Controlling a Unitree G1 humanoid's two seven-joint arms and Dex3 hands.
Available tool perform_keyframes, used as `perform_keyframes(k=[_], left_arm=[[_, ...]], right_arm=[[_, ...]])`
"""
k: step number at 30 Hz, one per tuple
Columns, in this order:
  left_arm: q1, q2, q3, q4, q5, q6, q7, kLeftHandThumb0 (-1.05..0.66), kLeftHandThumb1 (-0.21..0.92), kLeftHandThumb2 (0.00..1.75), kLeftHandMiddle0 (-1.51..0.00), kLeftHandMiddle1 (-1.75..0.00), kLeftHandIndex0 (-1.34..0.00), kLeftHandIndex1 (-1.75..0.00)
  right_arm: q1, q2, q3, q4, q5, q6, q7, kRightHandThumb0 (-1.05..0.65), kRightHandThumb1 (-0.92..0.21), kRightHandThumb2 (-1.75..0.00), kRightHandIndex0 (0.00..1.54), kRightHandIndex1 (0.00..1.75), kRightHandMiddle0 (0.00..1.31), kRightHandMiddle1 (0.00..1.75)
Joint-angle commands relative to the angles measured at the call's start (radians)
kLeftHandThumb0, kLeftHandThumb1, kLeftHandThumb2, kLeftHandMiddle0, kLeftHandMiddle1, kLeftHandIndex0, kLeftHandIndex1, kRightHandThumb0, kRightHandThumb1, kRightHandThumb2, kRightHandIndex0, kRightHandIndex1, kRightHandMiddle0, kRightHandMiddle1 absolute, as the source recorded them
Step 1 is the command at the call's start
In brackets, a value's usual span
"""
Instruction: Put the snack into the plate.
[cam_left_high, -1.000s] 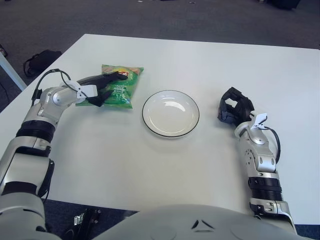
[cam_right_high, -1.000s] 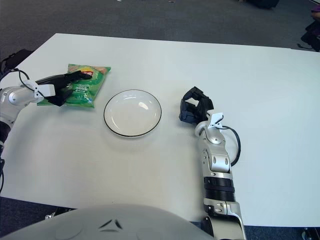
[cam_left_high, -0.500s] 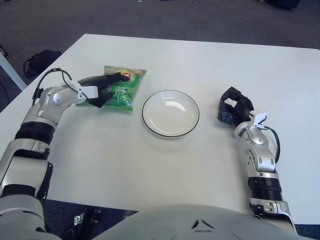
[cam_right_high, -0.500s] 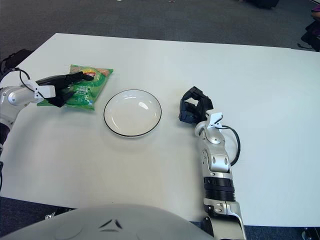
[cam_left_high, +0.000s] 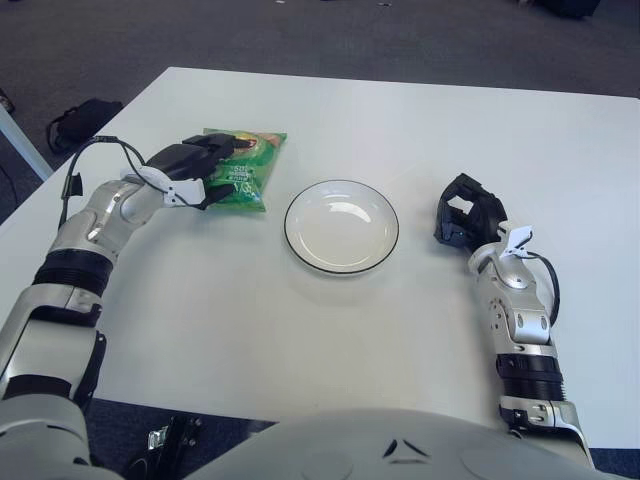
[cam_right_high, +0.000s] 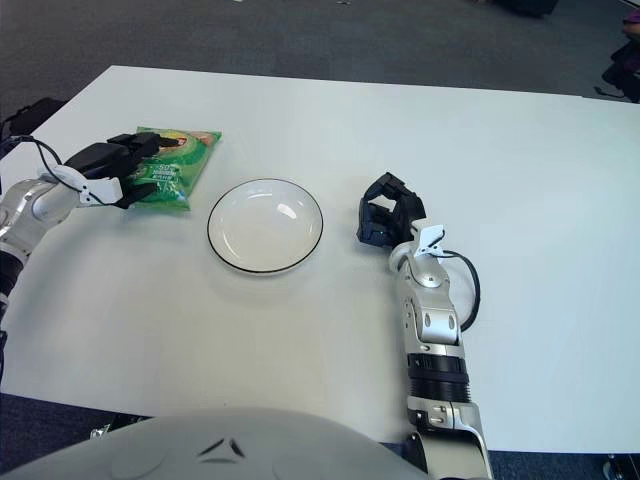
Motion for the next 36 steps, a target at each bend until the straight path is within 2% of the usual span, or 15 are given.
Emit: perform_keyframes(k=[1,8,14,23,30,36], left_arm=[[0.012,-0.014,-0.012,-0.015,0.039,0.038,0.058,-0.95,0.92,0.92,-0.01,0.00,0.00,-0.19],[0.012,-0.029,-0.029,-0.014,0.078,0.086,0.119,-1.01,0.92,0.82,0.00,0.00,0.00,-0.07],[0.006,-0.044,-0.047,0.007,0.078,0.094,0.126,-1.04,0.92,0.73,0.00,0.00,0.00,-0.01],[-0.085,-0.109,-0.097,0.257,0.045,0.042,0.099,-1.05,0.92,0.58,0.00,0.00,0.00,0.00],[-0.120,-0.149,-0.105,0.381,-0.017,-0.003,0.041,-1.05,0.92,0.49,0.00,0.00,-0.01,-0.01],[-0.146,-0.155,-0.121,0.435,-0.045,-0.032,-0.009,-1.03,0.92,0.51,0.00,0.00,-0.02,-0.03]], right_arm=[[0.081,0.005,0.008,0.045,-0.010,0.018,0.007,-0.49,-0.29,-1.35,1.12,1.75,0.64,1.75],[0.078,0.003,0.009,0.049,-0.010,0.017,0.011,-0.49,-0.28,-1.35,1.11,1.75,0.64,1.75],[0.077,0.000,0.010,0.053,-0.009,0.015,0.017,-0.50,-0.28,-1.36,1.11,1.75,0.65,1.75],[0.075,-0.007,0.014,0.055,-0.015,0.014,0.020,-0.50,-0.27,-1.37,1.13,1.75,0.65,1.75],[0.076,-0.014,0.020,0.053,-0.019,0.018,0.022,-0.50,-0.27,-1.37,1.12,1.75,0.65,1.75],[0.079,-0.019,0.022,0.045,-0.019,0.024,0.025,-0.50,-0.27,-1.37,1.12,1.75,0.65,1.75]])
